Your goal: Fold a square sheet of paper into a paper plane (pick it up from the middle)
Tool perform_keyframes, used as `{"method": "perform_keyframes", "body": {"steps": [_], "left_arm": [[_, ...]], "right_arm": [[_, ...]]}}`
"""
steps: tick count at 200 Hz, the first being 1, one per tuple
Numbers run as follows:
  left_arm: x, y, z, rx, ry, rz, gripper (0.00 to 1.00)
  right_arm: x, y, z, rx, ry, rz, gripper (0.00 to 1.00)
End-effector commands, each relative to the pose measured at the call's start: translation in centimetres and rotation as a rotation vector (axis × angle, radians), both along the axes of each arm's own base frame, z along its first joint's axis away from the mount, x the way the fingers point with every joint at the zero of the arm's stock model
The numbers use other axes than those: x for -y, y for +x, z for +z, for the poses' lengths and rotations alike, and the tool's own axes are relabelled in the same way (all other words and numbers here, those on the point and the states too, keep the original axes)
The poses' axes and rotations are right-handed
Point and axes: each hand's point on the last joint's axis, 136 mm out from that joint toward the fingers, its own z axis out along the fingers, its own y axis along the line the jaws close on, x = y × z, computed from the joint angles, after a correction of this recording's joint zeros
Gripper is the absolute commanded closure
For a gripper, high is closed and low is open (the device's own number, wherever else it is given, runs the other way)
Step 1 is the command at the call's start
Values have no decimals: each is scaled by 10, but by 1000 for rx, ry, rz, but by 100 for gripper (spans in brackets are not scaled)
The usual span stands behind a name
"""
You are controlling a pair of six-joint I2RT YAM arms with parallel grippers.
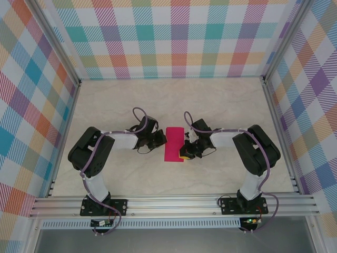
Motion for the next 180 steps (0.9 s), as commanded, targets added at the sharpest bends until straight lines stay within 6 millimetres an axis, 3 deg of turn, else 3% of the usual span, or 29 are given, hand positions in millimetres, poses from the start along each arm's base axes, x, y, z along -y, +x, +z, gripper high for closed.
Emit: {"method": "perform_keyframes", "body": {"steps": [1, 53, 96, 139, 180], "left_arm": [[-22, 7, -10, 10, 61, 32, 100], [-13, 12, 35, 79, 9, -5, 100], [9, -2, 59, 99, -78, -59, 100], [38, -17, 41, 57, -101, -132, 100], [40, -18, 9, -2, -72, -139, 100]], "right_arm": [[31, -27, -44, -98, -173, -8, 94], [28, -25, -43, -98, -162, -10, 93], [27, -24, -42, -97, -159, -13, 93], [26, -23, -41, -95, -155, -15, 93], [22, -19, -35, -85, -136, -14, 93]]}}
